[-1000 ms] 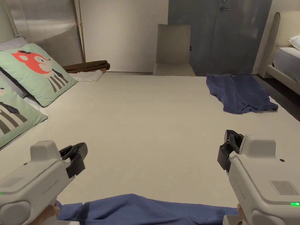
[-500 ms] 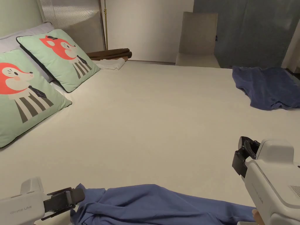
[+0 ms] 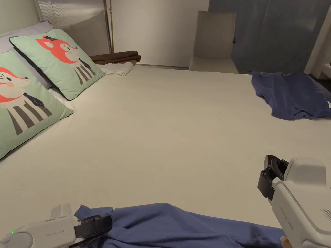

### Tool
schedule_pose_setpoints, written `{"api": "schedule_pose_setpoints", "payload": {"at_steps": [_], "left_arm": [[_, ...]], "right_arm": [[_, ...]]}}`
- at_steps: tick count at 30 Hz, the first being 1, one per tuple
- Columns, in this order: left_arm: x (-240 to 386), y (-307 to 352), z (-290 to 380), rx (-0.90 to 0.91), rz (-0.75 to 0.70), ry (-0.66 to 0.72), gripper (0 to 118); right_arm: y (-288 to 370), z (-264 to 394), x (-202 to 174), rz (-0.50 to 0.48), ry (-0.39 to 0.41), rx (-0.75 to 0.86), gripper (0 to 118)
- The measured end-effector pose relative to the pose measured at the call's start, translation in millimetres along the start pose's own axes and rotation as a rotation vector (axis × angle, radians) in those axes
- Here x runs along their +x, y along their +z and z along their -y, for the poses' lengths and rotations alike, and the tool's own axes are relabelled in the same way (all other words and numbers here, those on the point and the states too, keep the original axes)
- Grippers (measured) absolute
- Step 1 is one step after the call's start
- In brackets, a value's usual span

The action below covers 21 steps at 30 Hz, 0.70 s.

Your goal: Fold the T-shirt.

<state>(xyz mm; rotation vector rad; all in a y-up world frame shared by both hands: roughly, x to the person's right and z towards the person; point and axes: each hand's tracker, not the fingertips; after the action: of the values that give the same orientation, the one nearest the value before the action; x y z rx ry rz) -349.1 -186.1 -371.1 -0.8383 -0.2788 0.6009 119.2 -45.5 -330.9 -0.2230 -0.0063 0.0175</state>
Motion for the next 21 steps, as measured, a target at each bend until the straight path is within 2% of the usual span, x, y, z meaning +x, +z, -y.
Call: {"api": "schedule_pose_setpoints", "payload": {"at_steps": [3, 6, 10, 15, 21], "left_arm": [[8, -1, 0, -0.012, 0.006, -0.002, 16], [25, 13, -4, 0.037, -0.088, -0.155, 15], [31, 46, -20, 0.096, -0.118, -0.172, 15], [52, 76, -23, 0.141, -0.332, -0.35, 15], [75, 73, -14, 0.142, -0.331, -0.337, 15]], "right_arm": [[2, -1, 10, 0.02, -0.016, 0.002, 0], [5, -4, 16, 0.033, -0.026, 0.008, 0], [8, -6, 22, 0.038, -0.026, 0.017, 0], [10, -6, 23, 0.028, -0.035, 0.024, 0], [18, -5, 26, 0.018, -0.035, 0.03, 0]]}}
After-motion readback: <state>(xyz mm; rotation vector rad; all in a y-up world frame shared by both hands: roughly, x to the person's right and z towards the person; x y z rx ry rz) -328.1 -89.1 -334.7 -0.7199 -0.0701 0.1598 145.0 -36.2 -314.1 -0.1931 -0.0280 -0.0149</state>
